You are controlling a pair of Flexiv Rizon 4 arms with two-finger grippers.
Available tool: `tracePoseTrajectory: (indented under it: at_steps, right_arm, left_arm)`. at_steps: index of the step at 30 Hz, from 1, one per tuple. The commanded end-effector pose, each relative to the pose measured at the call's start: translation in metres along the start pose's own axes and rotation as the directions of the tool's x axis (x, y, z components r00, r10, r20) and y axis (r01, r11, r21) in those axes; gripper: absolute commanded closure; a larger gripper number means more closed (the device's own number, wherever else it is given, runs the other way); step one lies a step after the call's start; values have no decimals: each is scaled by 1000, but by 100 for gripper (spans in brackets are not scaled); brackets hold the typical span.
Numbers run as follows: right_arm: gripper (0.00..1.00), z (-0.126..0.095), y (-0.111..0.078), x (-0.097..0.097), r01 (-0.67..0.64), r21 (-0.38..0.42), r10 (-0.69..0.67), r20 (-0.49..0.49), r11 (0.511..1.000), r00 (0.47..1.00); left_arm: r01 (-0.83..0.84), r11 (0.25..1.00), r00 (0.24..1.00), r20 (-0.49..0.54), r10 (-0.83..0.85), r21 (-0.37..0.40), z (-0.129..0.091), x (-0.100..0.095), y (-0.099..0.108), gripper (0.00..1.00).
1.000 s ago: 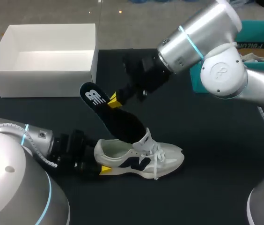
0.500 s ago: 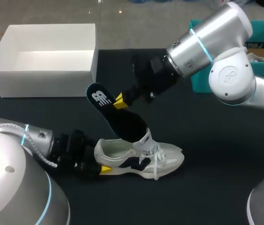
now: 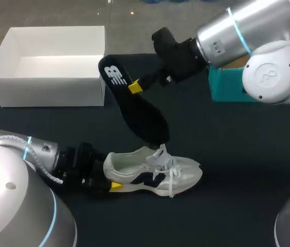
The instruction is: Take the shoe out of the shoebox, open the shoe tongue, remove and reinsert the insole, then place the shoe into the shoebox
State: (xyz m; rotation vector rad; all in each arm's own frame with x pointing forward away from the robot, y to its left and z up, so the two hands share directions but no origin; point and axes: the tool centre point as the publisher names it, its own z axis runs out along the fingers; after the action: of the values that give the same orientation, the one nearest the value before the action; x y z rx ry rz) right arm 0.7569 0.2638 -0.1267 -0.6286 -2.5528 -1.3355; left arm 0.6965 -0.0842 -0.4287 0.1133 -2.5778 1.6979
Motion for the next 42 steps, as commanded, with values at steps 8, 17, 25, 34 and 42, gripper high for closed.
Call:
tracePoseTrajectory:
  at_steps: [8,17,25,34,42]
  right_arm:
    - [100,-77,-20,33,-289,-342,379,234,894,895]
    - [100,-111,-23,35,-291,-404,444,364,867,818]
    - [100,-131,-33,32,-272,-427,444,377,862,813]
    - [100,-131,-33,32,-272,-427,444,377,862,813]
    - [100,-129,-38,26,-313,-448,466,284,837,838]
  left_arm:
    - [1,1000,1000,1,-1,-4,1,0,1,100]
    - [1,1000,1000,1,-1,-4,1,0,1,100]
    - [1,1000,1000,1,-1,-4,1,0,1,100]
    - [1,1000,1000,1,-1,-4,1,0,1,100]
    - [1,1000,1000,1,-1,-4,1,0,1,100]
